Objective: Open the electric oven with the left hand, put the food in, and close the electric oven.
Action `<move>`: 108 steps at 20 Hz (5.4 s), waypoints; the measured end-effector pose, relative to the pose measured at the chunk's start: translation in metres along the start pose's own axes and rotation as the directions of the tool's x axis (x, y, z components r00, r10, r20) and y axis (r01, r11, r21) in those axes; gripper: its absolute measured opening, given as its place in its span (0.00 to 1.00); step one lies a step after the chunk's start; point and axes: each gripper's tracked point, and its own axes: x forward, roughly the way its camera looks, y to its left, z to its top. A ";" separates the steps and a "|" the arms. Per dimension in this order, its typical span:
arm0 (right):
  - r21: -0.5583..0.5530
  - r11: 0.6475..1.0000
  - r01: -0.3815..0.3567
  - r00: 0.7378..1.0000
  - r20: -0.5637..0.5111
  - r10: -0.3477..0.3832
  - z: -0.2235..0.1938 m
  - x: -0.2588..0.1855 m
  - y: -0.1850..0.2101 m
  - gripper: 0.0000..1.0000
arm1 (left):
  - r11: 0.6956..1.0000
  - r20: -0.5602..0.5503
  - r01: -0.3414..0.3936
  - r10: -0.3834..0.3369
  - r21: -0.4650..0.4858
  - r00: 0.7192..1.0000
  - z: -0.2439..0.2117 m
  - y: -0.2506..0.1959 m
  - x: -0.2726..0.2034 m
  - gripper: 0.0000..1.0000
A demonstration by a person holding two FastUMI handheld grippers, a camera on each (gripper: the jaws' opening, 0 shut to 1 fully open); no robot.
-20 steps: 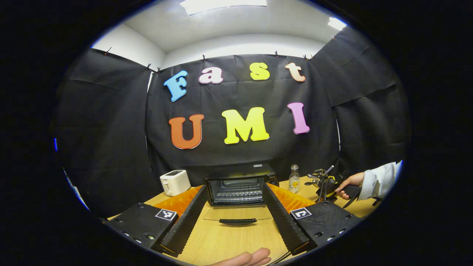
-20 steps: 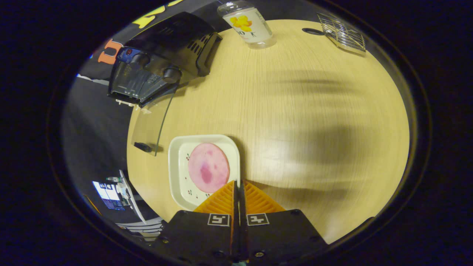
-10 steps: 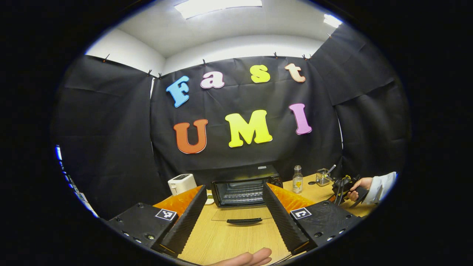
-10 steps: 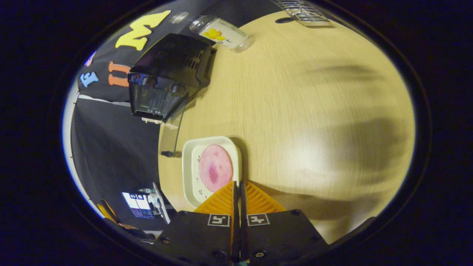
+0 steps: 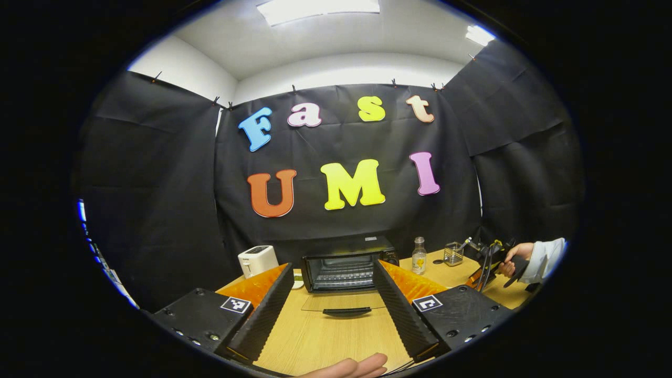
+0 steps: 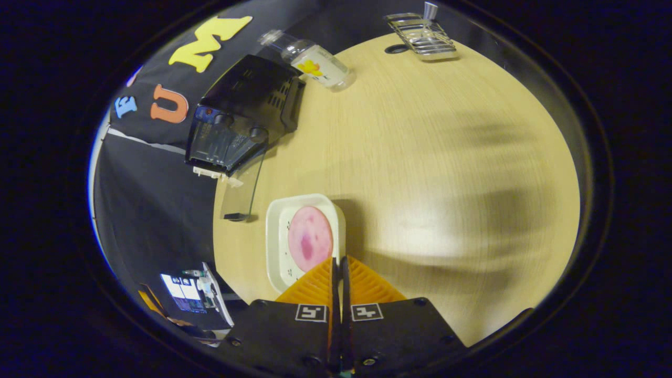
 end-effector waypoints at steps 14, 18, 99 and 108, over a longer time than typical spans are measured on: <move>-0.010 0.999 -0.047 0.996 0.071 0.048 0.021 0.016 0.134 0.01 | 0.995 -0.060 -0.096 0.094 -0.039 0.994 -0.043 0.069 0.001 0.96; 0.011 0.997 -0.080 0.993 0.085 0.079 0.034 0.041 0.169 0.01 | 0.993 -0.077 -0.114 0.111 -0.031 0.991 -0.054 0.084 -0.001 0.96; -0.427 0.851 0.305 0.401 0.868 0.292 -0.057 -0.157 0.207 0.96 | 0.970 -0.538 0.194 -0.244 -0.148 0.807 -0.284 -0.047 0.143 0.96; -0.389 0.855 0.344 0.361 0.895 0.262 -0.060 -0.187 0.181 0.96 | 0.975 -0.605 0.176 -0.223 -0.137 0.764 -0.314 -0.055 0.174 0.96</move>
